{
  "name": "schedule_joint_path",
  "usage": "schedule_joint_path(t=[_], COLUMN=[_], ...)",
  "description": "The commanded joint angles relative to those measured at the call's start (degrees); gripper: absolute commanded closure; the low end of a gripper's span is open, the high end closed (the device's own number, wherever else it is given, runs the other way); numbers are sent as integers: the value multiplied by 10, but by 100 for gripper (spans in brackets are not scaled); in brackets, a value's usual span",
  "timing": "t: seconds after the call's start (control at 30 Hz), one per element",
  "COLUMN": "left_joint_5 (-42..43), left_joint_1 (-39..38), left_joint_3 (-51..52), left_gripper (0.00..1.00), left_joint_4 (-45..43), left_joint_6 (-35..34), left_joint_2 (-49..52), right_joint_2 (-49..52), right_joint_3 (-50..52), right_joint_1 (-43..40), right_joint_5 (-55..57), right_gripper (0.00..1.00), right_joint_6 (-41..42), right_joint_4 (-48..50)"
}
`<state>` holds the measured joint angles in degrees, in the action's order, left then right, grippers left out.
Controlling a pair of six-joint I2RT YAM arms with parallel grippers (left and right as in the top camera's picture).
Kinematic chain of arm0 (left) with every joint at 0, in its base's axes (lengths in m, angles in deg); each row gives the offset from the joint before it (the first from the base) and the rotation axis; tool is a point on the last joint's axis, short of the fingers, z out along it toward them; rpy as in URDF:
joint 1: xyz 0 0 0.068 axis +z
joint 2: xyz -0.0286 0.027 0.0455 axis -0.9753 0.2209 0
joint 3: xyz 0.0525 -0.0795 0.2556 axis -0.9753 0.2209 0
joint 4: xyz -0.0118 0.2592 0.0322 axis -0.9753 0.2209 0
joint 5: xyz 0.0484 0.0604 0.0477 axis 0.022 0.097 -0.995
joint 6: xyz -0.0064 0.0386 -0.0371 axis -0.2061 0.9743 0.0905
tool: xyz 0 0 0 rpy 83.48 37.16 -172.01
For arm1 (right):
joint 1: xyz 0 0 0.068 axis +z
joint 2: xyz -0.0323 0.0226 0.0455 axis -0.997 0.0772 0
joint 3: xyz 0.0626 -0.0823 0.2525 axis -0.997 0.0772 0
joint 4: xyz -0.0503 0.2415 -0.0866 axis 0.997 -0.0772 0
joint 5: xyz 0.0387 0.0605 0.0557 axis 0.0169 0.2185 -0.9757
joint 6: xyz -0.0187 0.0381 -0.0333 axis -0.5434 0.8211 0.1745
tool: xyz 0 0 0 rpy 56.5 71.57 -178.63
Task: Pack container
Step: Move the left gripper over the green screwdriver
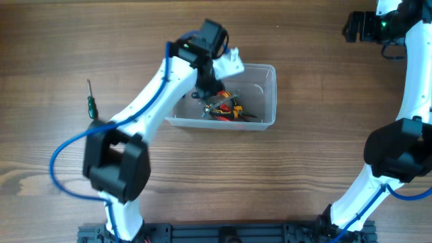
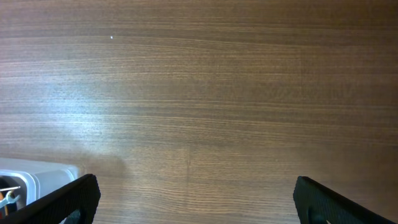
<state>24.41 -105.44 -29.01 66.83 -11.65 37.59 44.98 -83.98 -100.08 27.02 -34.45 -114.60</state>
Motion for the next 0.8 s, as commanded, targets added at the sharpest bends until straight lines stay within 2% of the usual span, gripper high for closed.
schedule_joint_path(t=[0.0,0.07,0.13,0.2,0.23,0.27,0.3,0.33,0.37,0.4,0.43,0.47,0.5,0.53,0.57,0.6,0.63,0.67,0.73,0.77], left_joint_5=[0,-7,-26,-62,-85,-93,-90,-75,-56,-38,-19,14,39,58,91,102,104,104,104,104], left_joint_1=[19,40,75,136,164,196,225,268,300,323,345,372,387,397,415,422,432,438,447,449], left_joint_3=[-84,-96,-96,-96,-96,-96,-96,-96,-96,-96,-96,-96,-96,-96,-96,-96,-96,-96,-96,-96], left_gripper=[39,39,45,58,70,71,65,48,40,40,46,62,70,73,67,71,93,88,69,70], left_joint_4=[-2,-4,1,33,57,87,111,141,159,168,174,183,184,184,181,177,170,169,169,169], left_joint_6=[-54,-88,-146,-263,-323,-377,-406,-427,-426,-426,-426,-426,-426,-426,-426,-426,-426,-426,-426,-426], left_joint_2=[-101,-132,-154,-158,-157,-152,-148,-138,-131,-125,-120,-119,-119,-119,-119,-119,-119,-119,-118,-117], right_joint_2=[0,0,0,0,0,0,0,0,0,0,0,0,0,0,0,0,0,0,0,0], right_joint_3=[3,3,3,3,3,3,3,3,3,3,3,3,3,3,3,3,3,3,3,3], right_joint_1=[-1,-1,-1,-1,-1,-1,-1,-1,-1,-1,-1,-1,-1,-1,-1,-1,-1,-1,-1,-1], right_joint_5=[3,3,3,3,3,3,3,3,3,3,3,3,3,3,3,3,3,3,3,3], right_gripper=[0,0,0,0,0,0,0,0,0,0,0,0,0,0,0,0,0,0,0,0], right_joint_6=[9,8,9,8,8,8,9,8,9,9,8,8,9,9,8,8,9,8,8,9], right_joint_4=[2,1,2,1,1,2,1,1,2,1,1,2,2,2,1,2,1,2,2,2])
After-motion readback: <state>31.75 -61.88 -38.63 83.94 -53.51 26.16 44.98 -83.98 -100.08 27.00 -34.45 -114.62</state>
